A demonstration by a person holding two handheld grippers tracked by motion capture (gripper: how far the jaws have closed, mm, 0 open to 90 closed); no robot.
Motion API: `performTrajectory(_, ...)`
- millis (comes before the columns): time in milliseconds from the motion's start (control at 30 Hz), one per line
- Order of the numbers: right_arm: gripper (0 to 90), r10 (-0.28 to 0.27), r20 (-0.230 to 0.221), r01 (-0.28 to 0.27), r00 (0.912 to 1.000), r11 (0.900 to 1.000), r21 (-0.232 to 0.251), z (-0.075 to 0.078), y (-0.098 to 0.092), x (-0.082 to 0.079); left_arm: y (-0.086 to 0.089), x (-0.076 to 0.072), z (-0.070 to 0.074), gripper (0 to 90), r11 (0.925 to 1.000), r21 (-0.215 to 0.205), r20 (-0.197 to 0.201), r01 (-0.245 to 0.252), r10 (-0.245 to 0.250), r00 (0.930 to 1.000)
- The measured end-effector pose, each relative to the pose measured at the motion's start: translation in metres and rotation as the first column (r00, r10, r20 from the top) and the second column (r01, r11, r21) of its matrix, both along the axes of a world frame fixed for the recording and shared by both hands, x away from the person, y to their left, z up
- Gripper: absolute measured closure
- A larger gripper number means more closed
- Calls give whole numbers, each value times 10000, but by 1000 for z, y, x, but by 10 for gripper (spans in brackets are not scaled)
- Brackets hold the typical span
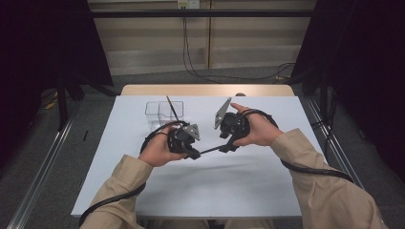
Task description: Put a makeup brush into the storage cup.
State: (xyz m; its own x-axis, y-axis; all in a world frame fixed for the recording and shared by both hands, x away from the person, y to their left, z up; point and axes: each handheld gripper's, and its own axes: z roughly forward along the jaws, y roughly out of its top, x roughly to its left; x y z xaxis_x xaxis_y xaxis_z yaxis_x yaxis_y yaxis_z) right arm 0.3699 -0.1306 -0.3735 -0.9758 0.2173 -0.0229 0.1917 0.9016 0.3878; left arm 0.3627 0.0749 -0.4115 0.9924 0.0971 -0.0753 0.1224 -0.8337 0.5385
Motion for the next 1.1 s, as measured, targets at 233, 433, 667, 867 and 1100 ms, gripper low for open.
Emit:
performTrajectory(233, 203, -567, 31, 562, 9984, 9943, 901, 0, -10, 5, 4, 0, 0, 861, 9997, -163, -25, -193, 193, 9998)
performTrajectory(433, 145, -945, -197, 964, 9953, 9842, 1484, -5, -19, 6, 7, 0, -1, 861, 9991, -270, -26, -320, 319, 9995)
performTrajectory(667, 120, -1303, -451, 1370, 9905, 9657, 2207, -13, -29, 4, 11, 0, 1, 861, 9975, -523, -22, -474, 473, 9989)
performTrajectory(867, 118, -1804, -703, 1935, 9811, 9200, 3407, -17, -42, 4, 14, -1, -1, 861, 9955, -688, -12, -653, 653, 9979)
performTrajectory(1100, 114, -2349, -951, 2522, 9674, 8560, 4513, -25, -53, 1, 19, -2, -2, 861, 9929, -899, -26, -784, 785, 9969)
